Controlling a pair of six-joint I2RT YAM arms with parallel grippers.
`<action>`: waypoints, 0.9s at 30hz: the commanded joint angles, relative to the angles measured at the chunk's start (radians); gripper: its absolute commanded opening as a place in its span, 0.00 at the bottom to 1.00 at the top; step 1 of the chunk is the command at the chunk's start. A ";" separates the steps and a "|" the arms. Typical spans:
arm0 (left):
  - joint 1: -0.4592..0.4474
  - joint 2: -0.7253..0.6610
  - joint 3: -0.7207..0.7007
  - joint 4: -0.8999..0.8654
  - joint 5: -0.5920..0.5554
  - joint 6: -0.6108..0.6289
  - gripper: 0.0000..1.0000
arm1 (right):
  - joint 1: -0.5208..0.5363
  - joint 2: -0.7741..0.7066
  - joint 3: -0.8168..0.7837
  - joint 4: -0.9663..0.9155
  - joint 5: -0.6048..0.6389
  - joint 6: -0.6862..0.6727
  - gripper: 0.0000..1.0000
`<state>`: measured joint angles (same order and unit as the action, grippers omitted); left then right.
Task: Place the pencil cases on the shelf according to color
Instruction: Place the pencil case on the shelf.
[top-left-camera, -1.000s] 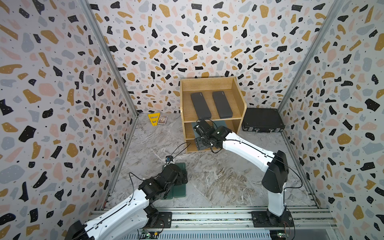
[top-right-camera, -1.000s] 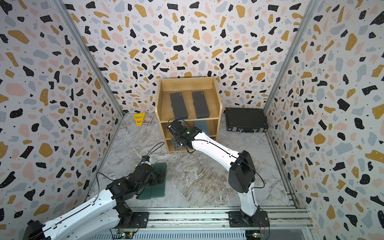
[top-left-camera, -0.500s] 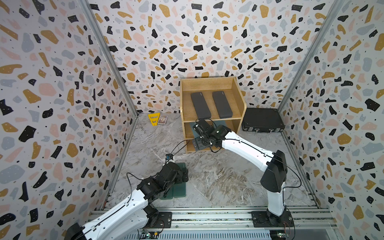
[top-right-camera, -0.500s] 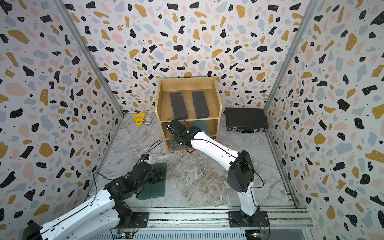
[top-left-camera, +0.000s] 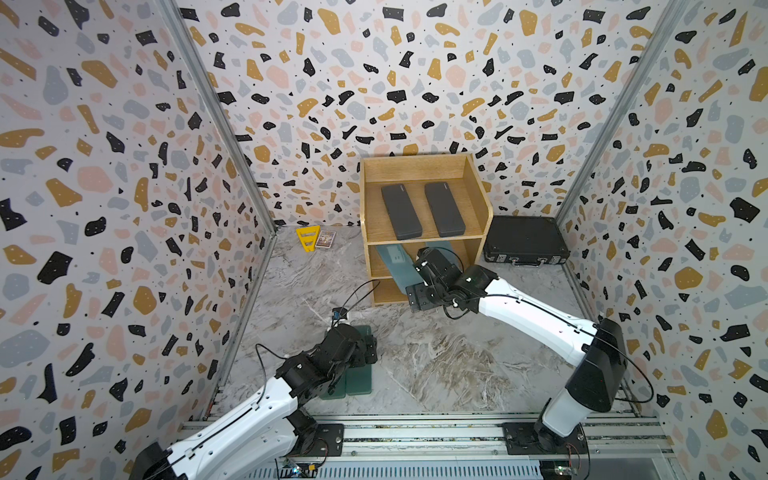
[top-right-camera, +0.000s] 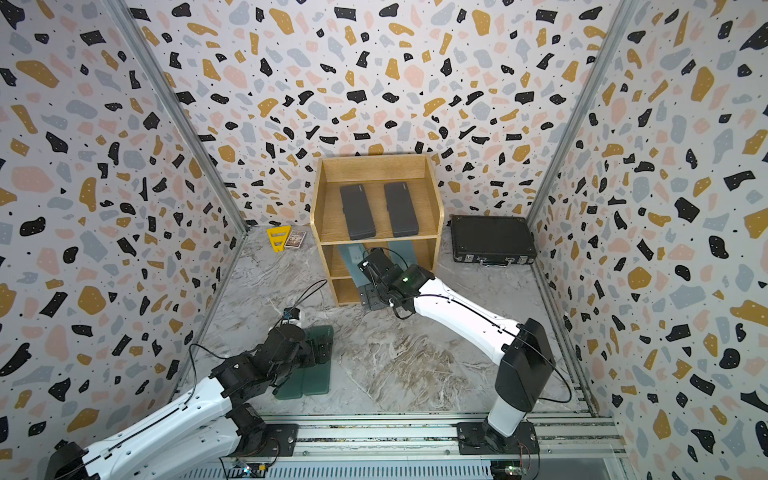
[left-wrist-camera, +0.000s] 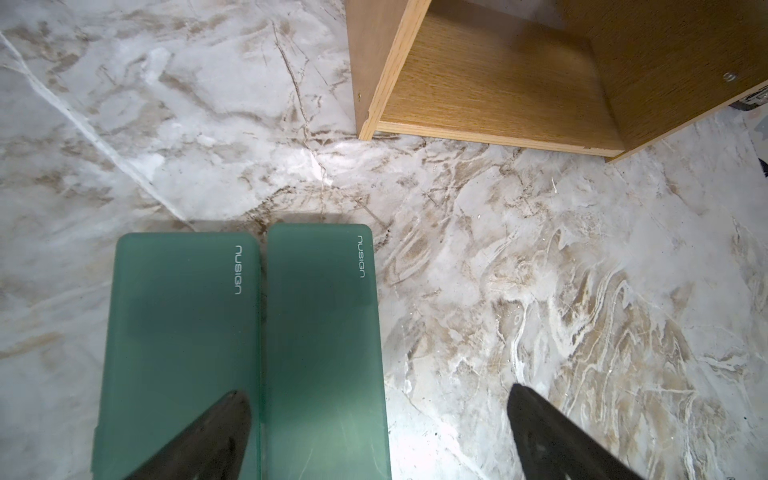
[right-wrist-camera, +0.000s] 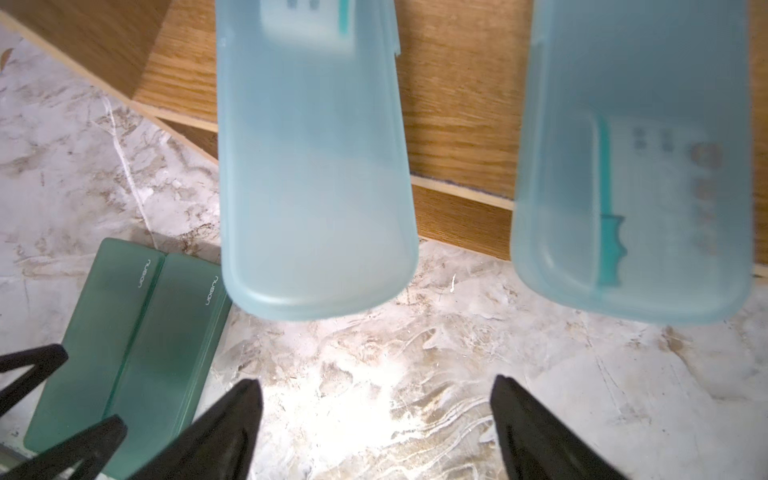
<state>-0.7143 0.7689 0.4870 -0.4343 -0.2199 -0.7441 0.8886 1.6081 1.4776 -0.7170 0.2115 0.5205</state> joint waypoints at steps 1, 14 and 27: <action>0.006 -0.032 -0.010 0.012 -0.029 -0.006 1.00 | 0.008 -0.069 -0.059 0.027 -0.004 0.024 0.75; 0.008 -0.031 -0.018 -0.020 -0.028 -0.031 1.00 | -0.016 0.045 -0.048 0.256 -0.107 0.041 0.33; 0.008 -0.059 -0.028 -0.057 -0.044 -0.020 1.00 | -0.048 0.168 0.069 0.299 -0.110 0.000 0.33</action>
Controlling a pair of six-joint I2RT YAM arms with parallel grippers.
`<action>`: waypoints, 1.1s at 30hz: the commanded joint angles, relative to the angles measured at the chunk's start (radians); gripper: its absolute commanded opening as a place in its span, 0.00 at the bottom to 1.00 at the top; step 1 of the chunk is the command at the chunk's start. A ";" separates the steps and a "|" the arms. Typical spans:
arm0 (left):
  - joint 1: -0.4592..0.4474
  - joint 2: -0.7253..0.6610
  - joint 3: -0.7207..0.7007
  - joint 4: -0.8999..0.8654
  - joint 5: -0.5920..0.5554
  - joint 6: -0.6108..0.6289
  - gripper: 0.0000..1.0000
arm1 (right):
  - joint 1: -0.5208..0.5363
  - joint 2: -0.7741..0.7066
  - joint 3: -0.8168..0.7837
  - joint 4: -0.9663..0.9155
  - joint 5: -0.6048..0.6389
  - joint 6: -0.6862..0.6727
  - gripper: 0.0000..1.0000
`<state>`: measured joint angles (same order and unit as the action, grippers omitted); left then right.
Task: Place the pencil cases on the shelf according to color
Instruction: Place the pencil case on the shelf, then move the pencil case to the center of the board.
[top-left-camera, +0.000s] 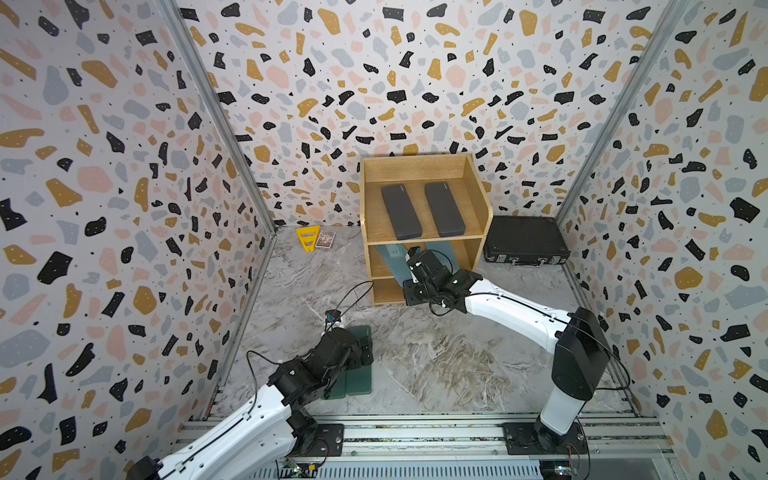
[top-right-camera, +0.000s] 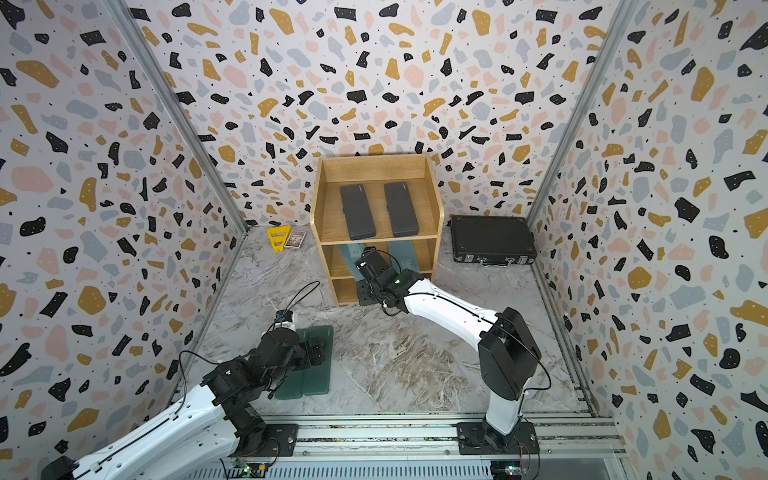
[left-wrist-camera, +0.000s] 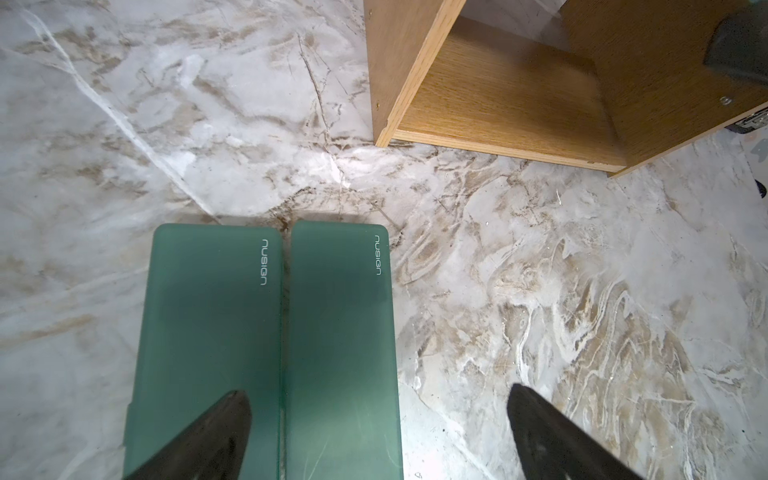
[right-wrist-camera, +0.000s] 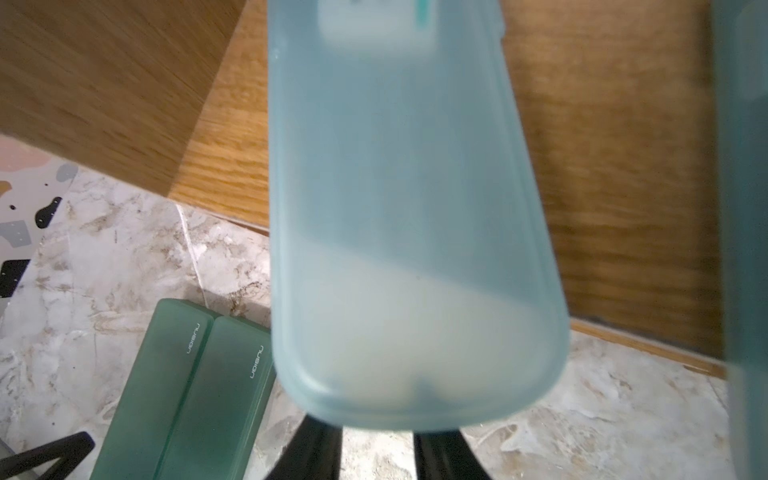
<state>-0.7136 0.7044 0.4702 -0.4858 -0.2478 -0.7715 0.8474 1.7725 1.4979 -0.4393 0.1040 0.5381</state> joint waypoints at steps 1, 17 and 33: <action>0.007 0.007 -0.013 -0.009 -0.015 0.006 1.00 | -0.010 0.009 0.052 0.025 -0.007 -0.020 0.33; 0.005 -0.008 -0.068 0.005 0.161 -0.040 1.00 | 0.001 -0.206 -0.120 -0.025 -0.044 -0.043 0.80; -0.007 0.043 -0.111 0.084 0.184 -0.090 1.00 | 0.029 -0.557 -0.536 -0.066 -0.015 0.023 0.86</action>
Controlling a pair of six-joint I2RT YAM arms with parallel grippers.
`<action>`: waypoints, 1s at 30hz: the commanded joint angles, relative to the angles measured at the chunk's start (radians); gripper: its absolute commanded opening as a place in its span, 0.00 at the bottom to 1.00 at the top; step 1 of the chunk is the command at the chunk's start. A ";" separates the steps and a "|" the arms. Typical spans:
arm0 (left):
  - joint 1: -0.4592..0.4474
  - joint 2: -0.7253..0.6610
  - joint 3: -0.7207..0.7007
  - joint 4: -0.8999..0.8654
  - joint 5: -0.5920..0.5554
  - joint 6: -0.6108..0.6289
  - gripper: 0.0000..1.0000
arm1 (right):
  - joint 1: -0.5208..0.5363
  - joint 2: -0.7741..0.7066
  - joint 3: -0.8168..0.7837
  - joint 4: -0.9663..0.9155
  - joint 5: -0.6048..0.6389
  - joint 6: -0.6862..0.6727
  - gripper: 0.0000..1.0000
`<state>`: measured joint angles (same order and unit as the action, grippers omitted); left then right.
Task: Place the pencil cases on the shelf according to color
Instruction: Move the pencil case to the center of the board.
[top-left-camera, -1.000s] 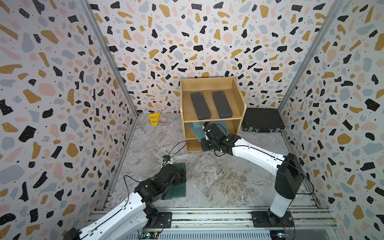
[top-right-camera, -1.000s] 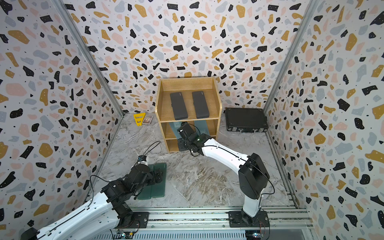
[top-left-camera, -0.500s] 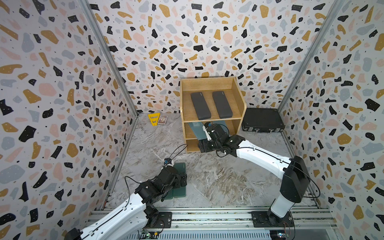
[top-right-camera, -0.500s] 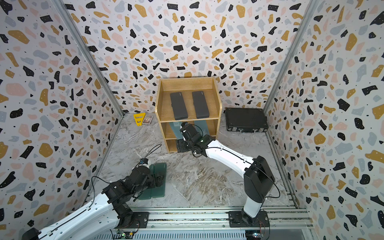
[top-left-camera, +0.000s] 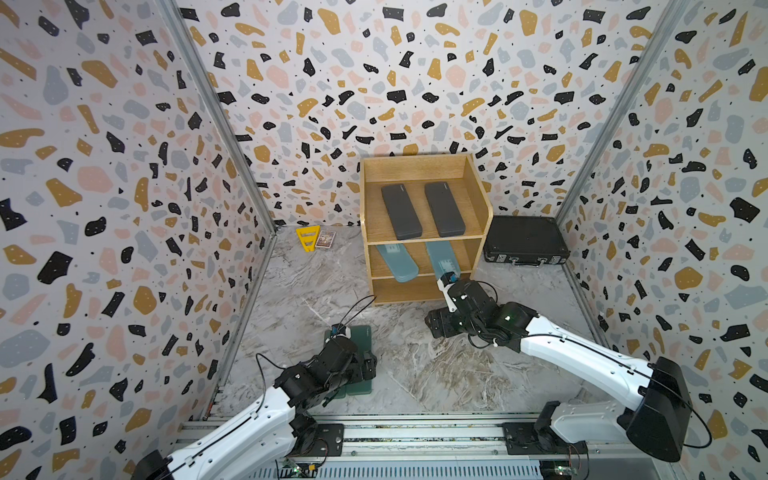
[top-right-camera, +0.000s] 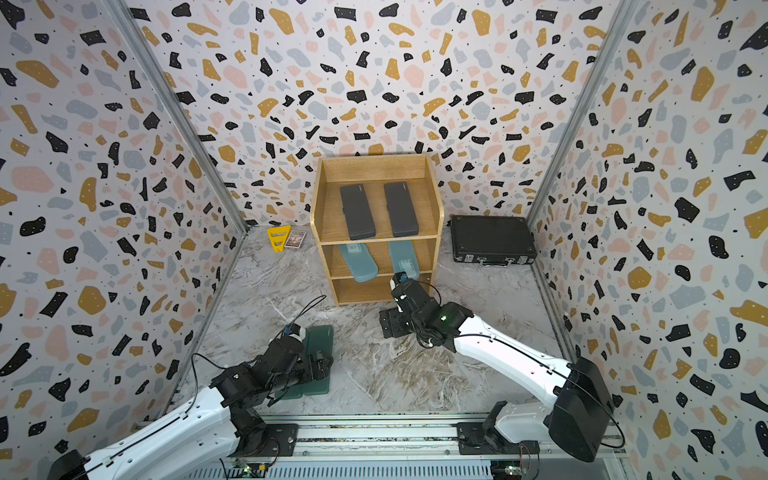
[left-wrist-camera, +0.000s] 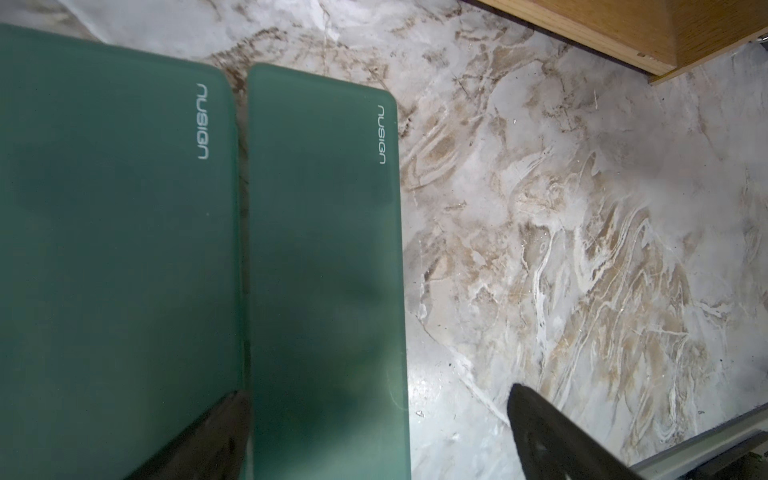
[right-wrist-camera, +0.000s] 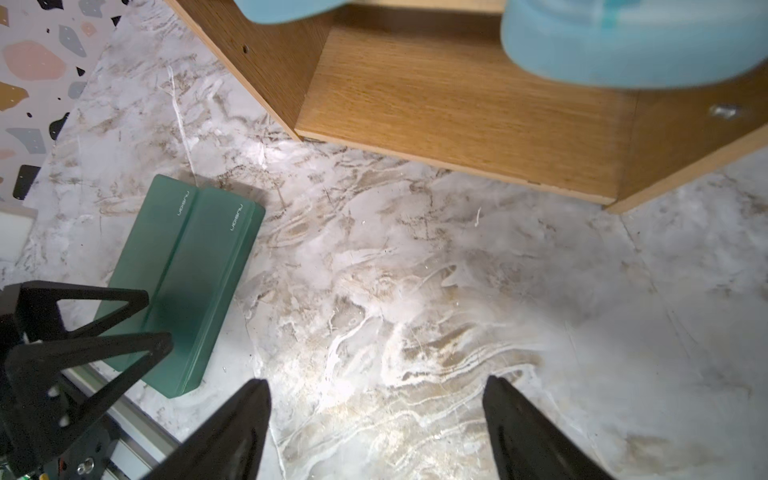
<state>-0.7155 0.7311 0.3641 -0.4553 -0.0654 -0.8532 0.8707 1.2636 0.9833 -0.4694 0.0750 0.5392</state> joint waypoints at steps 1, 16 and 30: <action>-0.006 0.030 -0.005 0.064 0.001 -0.010 1.00 | 0.006 -0.058 -0.036 -0.042 0.016 0.024 0.86; -0.076 0.189 0.026 0.172 -0.046 -0.046 1.00 | 0.008 -0.116 -0.119 -0.078 0.041 0.041 0.87; -0.122 0.103 0.124 0.034 -0.193 -0.005 1.00 | 0.106 -0.059 -0.078 -0.099 0.124 0.128 1.00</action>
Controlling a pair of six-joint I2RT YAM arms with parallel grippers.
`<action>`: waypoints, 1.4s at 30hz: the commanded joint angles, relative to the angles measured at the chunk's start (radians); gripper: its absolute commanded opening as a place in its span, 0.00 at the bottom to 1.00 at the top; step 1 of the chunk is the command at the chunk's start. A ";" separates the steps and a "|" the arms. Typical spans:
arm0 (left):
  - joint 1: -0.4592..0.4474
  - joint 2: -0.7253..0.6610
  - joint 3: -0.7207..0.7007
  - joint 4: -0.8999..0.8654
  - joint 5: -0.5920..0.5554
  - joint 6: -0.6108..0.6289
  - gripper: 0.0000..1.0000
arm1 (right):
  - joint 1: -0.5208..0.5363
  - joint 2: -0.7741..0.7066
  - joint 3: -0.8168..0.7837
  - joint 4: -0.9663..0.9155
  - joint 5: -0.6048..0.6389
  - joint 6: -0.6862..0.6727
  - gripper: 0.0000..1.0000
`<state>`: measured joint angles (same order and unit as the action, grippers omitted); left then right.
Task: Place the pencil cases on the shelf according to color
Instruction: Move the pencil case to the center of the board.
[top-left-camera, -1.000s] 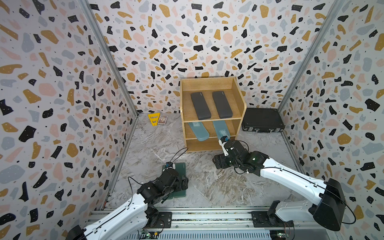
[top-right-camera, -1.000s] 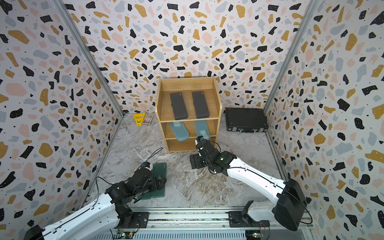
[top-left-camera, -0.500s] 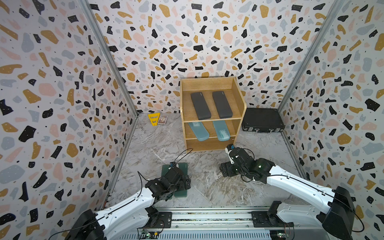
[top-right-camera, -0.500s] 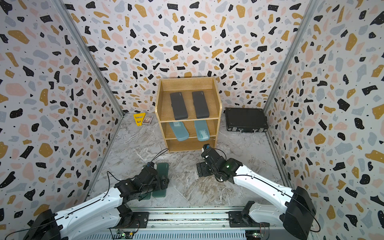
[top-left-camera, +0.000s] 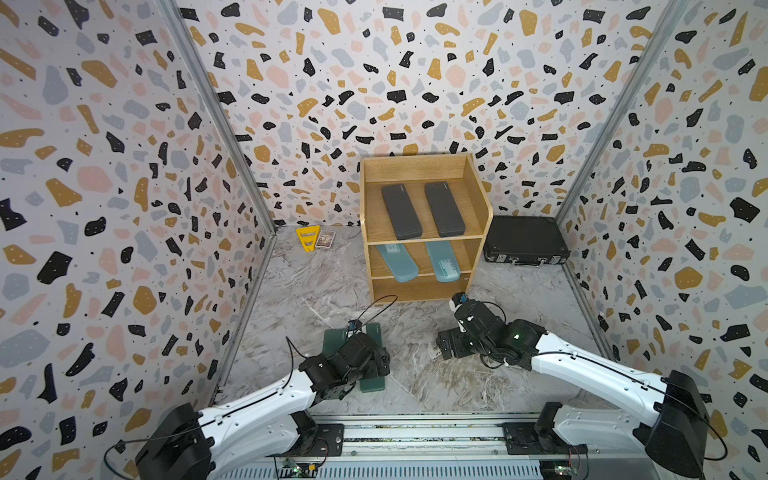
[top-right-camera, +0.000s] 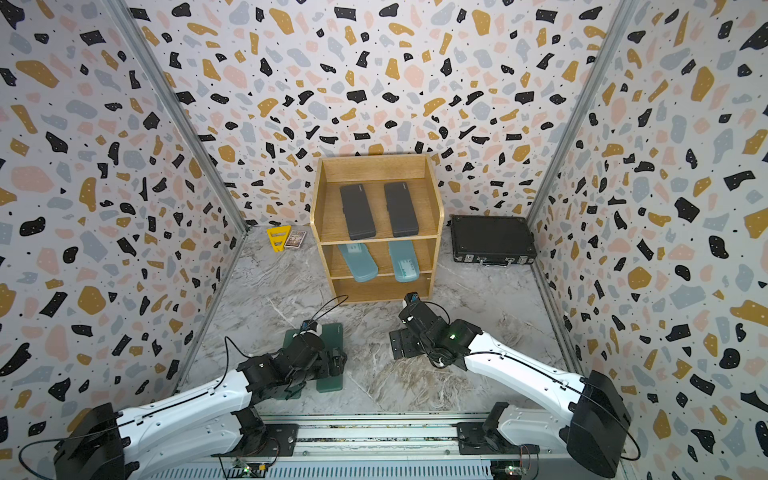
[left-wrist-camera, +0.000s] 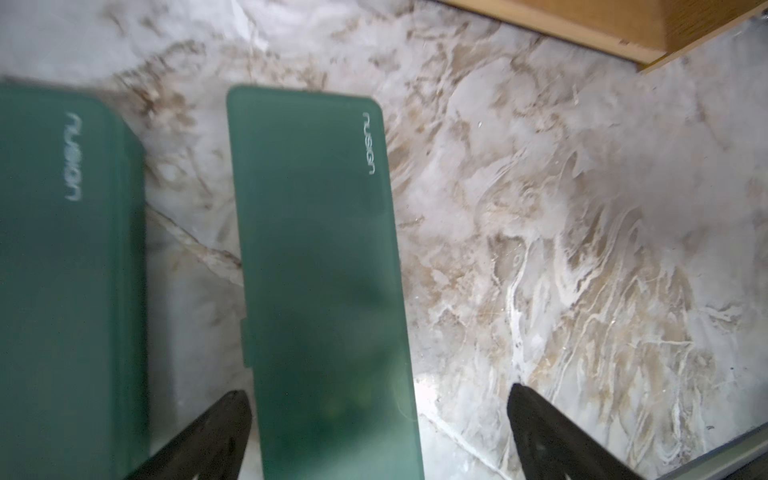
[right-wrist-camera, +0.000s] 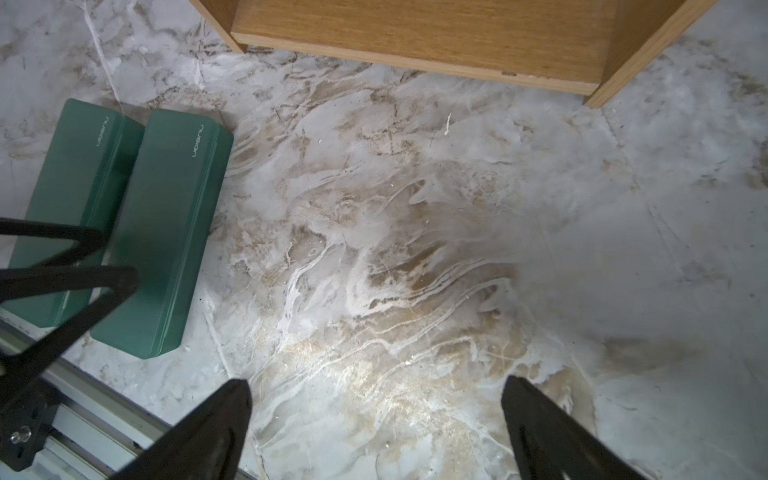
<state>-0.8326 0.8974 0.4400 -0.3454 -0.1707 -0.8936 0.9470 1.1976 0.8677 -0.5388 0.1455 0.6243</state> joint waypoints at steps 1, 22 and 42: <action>-0.003 -0.100 0.054 -0.116 -0.110 0.045 1.00 | 0.048 0.020 0.045 -0.029 0.067 0.059 1.00; 0.358 -0.201 0.084 -0.376 -0.213 0.120 1.00 | 0.355 0.517 0.394 0.096 0.195 0.296 1.00; 0.514 -0.289 0.012 -0.357 -0.166 0.100 1.00 | 0.440 0.769 0.519 0.166 0.188 0.353 1.00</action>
<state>-0.3271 0.6090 0.4671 -0.7238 -0.3397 -0.7963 1.3830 1.9713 1.3678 -0.3790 0.3256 0.9558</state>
